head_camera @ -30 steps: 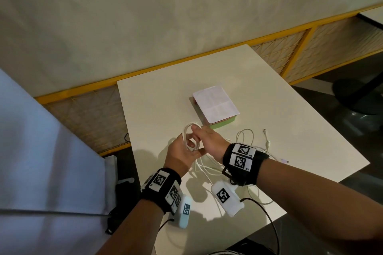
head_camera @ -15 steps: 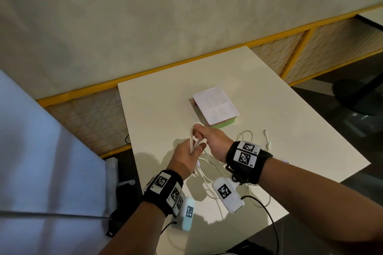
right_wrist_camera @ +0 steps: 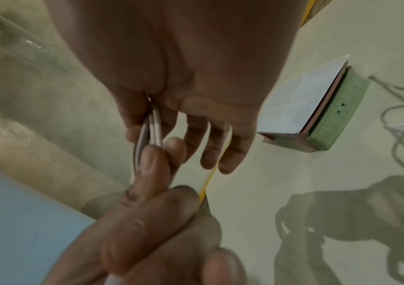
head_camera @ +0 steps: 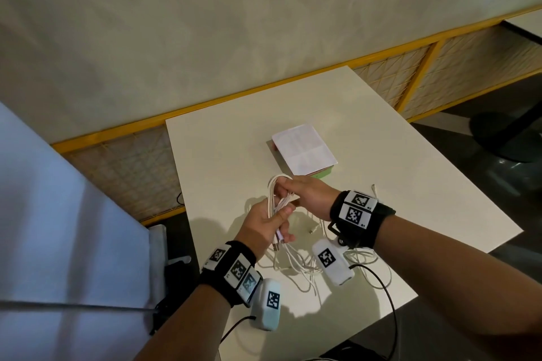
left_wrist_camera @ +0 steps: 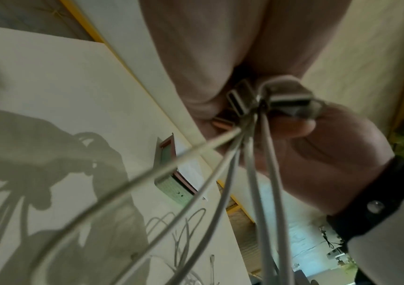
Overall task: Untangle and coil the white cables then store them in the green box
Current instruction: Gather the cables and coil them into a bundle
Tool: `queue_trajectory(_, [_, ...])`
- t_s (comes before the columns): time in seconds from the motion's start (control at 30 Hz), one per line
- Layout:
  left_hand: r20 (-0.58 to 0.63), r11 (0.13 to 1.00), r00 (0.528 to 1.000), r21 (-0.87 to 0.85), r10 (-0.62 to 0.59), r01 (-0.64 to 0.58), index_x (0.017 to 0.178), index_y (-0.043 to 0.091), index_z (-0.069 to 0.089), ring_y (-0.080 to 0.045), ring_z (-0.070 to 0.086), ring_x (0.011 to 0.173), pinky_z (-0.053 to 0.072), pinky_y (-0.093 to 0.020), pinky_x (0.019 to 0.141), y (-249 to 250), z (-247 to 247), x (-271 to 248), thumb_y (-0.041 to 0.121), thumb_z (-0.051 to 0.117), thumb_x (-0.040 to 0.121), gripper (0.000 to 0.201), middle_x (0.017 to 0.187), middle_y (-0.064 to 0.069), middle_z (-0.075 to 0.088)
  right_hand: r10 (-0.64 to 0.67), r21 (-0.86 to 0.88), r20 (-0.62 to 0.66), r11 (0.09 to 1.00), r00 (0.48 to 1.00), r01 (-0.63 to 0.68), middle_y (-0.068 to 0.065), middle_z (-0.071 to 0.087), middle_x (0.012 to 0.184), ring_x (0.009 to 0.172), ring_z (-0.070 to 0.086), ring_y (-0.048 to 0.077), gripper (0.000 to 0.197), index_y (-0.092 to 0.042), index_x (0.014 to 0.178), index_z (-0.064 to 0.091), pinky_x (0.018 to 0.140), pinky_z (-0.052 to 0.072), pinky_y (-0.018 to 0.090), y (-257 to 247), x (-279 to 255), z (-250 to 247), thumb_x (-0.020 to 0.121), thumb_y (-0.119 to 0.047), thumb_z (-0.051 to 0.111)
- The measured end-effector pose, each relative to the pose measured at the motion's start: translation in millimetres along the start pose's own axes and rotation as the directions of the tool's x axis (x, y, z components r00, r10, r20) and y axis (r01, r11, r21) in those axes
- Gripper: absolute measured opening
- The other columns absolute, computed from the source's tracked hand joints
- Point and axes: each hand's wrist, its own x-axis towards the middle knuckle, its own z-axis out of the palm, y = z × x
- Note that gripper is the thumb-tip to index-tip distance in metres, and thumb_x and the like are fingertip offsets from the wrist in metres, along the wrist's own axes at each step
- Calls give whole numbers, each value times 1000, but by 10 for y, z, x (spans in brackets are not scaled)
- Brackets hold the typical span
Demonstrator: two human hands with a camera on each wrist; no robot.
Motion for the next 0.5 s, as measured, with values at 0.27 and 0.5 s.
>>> queue_trajectory(0.27, [-185,997,980,-3,73,-75,81,11,55,-13,60,48,55,-28,52,36,40,93,8,65,90,14,59,-1,61,75,-107,194,993,978,-55,5,59,118,111,56,22,76,-21,131,38,107,40,49,410,-147,64,69,-48,72])
queue_trajectory(0.5, [-288,997,958,-74,-1,-22,76,9,44,-16,55,37,49,-24,41,26,80,142,7,67,90,26,43,0,52,205,-399,239,912,949,-96,1,67,76,81,62,12,8,-21,90,60,84,43,26,610,-246,267,89,-29,58])
